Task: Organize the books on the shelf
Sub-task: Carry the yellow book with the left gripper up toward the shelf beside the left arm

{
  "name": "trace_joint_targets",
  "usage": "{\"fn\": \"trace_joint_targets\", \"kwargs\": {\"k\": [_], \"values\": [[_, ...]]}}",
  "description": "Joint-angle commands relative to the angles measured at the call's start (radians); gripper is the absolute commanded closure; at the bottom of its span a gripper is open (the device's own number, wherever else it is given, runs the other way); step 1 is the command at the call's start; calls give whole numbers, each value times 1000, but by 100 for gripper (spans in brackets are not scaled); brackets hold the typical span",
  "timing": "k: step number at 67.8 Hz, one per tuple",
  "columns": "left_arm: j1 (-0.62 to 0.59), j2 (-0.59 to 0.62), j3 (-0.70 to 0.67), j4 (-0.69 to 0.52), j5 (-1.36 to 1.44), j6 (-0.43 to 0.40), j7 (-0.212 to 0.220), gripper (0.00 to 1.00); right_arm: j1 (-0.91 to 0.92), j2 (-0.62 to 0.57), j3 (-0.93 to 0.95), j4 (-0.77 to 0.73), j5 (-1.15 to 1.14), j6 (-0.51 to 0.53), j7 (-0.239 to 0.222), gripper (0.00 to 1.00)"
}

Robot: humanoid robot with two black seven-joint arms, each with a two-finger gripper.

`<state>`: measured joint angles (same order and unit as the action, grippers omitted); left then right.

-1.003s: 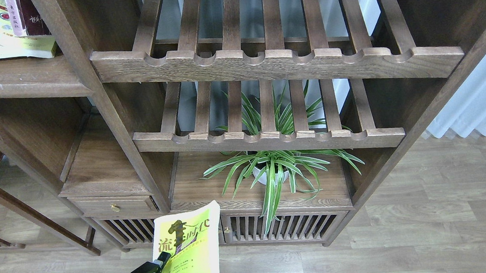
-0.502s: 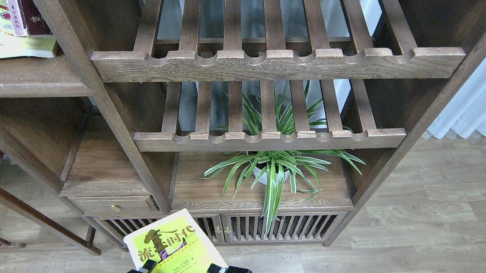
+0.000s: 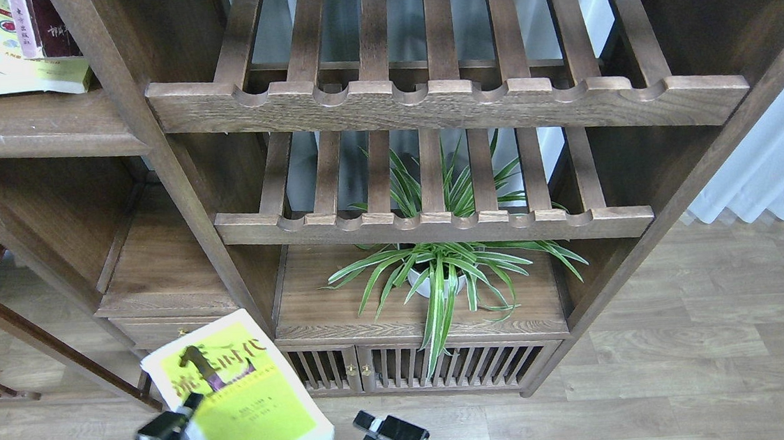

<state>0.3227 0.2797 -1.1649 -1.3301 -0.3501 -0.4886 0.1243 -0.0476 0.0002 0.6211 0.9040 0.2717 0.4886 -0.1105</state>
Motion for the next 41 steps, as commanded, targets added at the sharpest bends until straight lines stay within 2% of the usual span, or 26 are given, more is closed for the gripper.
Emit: {"fn": "trace_joint_targets", "kwargs": {"k": [1,9,19,25,34,41], "values": [[68,59,-97,-95,3,0,2,92,0,0,14,-43,0,0,0,0],[137,144,-216,-182,22,0,14,91,-2,0,6,-100,0,0,0,0],[205,164,-383,-274,66,0,20,91,-6,0,2,-100,-2,0,0,0],[222,165,-466,-307,85,0,28,91,-8,0,2,-102,-2,0,0,0],[245,185,-594,-365,88,0,66,92,-8,0,2,-111,-2,0,0,0],[246,214,-667,-400,88,0,67,93,-8,0,2,-115,0,0,0,0]]}}
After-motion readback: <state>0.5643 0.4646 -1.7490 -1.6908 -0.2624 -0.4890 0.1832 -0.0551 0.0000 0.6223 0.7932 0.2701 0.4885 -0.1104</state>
